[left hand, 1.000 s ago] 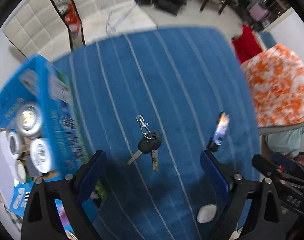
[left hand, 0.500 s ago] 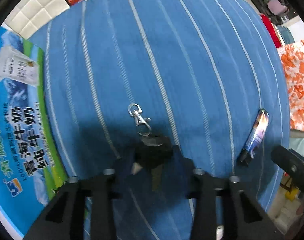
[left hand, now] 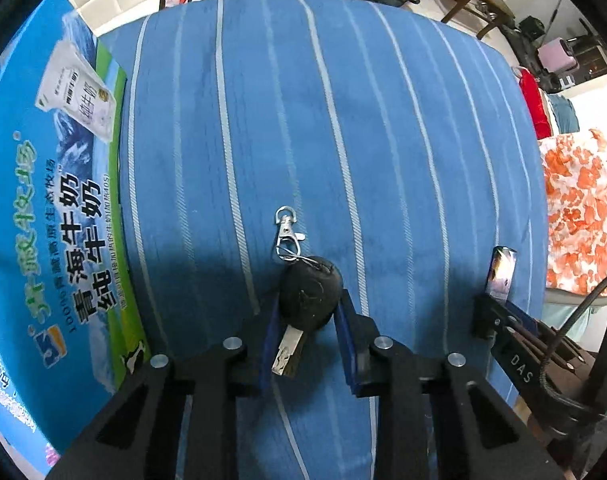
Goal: Organize rigid objects
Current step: 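Grasp the black car key with the left tool while the right grasps the bottle, then carry the car key and bottle into the blue box and release both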
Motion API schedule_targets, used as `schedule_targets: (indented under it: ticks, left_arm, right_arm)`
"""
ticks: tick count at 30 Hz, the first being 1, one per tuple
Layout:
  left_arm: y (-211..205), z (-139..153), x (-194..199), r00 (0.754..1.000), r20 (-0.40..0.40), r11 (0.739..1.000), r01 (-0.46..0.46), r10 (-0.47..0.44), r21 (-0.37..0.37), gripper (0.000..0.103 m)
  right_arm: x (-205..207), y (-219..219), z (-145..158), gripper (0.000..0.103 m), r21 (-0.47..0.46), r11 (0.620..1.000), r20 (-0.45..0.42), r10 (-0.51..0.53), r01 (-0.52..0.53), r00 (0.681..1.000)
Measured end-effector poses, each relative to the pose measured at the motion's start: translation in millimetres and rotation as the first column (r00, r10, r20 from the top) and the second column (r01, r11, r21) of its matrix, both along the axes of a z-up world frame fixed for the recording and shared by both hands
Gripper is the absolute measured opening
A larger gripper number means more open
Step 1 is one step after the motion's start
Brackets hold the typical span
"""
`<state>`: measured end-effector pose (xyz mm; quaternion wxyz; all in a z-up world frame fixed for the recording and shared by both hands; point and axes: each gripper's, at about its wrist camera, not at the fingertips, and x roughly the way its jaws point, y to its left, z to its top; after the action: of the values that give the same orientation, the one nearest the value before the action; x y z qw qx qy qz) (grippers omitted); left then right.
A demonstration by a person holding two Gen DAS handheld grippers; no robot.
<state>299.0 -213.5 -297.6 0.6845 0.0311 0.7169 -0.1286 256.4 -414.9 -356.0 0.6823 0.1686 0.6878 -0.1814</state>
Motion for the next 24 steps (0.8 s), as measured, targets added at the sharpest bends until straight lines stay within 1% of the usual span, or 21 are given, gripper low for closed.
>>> schedule_targets:
  ticks: [2, 4, 7, 8, 9, 13, 15, 18, 21, 23, 24]
  left_arm:
    - [-5.1, 8.8, -3.8, 1.000, 0.006, 1.000, 0.006, -0.006, -0.011, 0.024]
    - [-1.2, 20.0, -5.6, 1.000, 0.014, 0.999, 0.011, -0.010, -0.032, 0.024]
    - [-1.7, 31.9, -7.0, 0.999, 0.038, 0.998, 0.022, -0.020, -0.057, 0.023]
    - [-1.9, 38.6, -9.0, 0.999, 0.043, 0.997, 0.028, -0.025, -0.067, 0.010]
    - [1.8, 39.4, -8.2, 0.999, 0.046, 0.996, 0.030, -0.026, -0.079, 0.005]
    - [8.3, 54.6, -13.0, 0.998, 0.060, 0.993, 0.042, -0.036, -0.106, 0.005]
    - [18.0, 49.7, -10.6, 0.997, 0.064, 0.993, 0.041, -0.034, -0.114, 0.005]
    - [28.7, 54.9, -15.8, 0.997, 0.077, 0.991, 0.035, -0.025, -0.130, 0.005]
    - [33.7, 69.1, -20.6, 0.994, 0.106, 0.988, 0.031, -0.015, -0.149, 0.005]
    - [40.4, 86.4, -23.8, 0.991, 0.136, 0.985, 0.033, -0.009, -0.170, 0.005]
    - [40.6, 89.8, -24.1, 0.989, 0.144, 0.984, 0.033, -0.008, -0.174, 0.005]
  right_arm:
    - [-7.0, 1.8, 3.8, 0.026, 0.002, 1.000, 0.008, -0.009, 0.009, 1.000]
    - [-14.2, 1.8, 9.8, 0.026, 0.008, 1.000, 0.017, -0.014, 0.014, 1.000]
    - [-28.6, -0.9, 25.0, 0.026, 0.000, 1.000, 0.043, 0.005, -0.005, 0.999]
    - [-33.7, -2.2, 29.9, 0.026, -0.001, 1.000, 0.054, 0.008, -0.008, 0.998]
    - [-37.9, 0.3, 38.5, 0.026, 0.000, 1.000, 0.068, 0.015, -0.015, 0.998]
    - [-44.2, 5.8, 66.0, 0.026, -0.014, 0.999, 0.112, 0.039, -0.038, 0.993]
    - [-46.0, 9.5, 80.2, 0.026, -0.015, 0.999, 0.138, 0.044, -0.043, 0.989]
    - [-47.1, 17.1, 101.3, 0.026, -0.018, 0.998, 0.175, 0.057, -0.055, 0.983]
    - [-47.3, 25.1, 117.9, 0.026, -0.025, 0.998, 0.206, 0.067, -0.063, 0.976]
    - [-48.1, 28.3, 126.0, 0.026, -0.021, 0.997, 0.223, 0.076, -0.074, 0.972]
    - [-48.2, 32.2, 130.9, 0.026, -0.021, 0.997, 0.232, 0.077, -0.074, 0.970]
